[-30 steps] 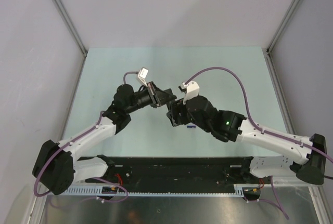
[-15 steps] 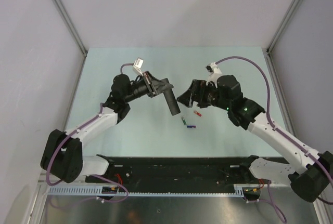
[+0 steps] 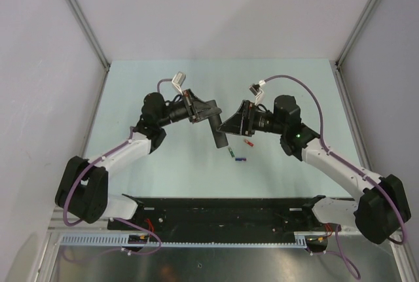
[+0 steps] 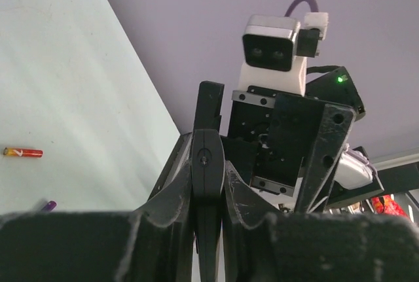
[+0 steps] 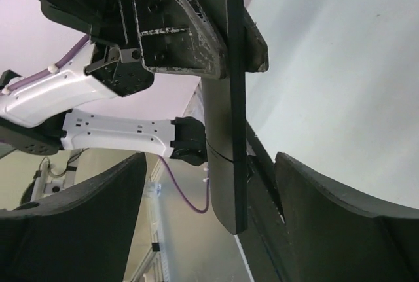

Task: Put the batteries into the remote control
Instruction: Remove the battery cover from the remote control.

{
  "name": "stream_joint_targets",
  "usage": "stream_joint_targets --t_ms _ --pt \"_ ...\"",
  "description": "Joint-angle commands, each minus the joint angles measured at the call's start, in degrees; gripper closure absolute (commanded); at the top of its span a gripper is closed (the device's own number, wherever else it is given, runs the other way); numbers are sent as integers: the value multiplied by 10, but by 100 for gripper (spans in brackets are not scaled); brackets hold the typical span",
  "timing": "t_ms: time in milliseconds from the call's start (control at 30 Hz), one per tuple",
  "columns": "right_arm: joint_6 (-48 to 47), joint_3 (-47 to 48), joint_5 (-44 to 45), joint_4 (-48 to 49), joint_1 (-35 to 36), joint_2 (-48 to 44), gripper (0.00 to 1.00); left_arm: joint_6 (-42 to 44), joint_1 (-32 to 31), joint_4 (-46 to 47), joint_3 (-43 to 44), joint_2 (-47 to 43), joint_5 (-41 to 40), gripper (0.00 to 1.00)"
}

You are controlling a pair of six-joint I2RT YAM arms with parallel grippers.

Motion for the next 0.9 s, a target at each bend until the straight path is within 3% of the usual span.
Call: stream_joint_targets --t_ms 0,333,867 --pt "44 -19 -52 101 -3 26 20 -23 3 40 25 -1 23 100" --pt "75 -27 -72 166 0 64 45 -36 3 56 38 2 23 100" --pt "68 -34 -88 156 7 78 94 -44 4 71 46 4 19 100"
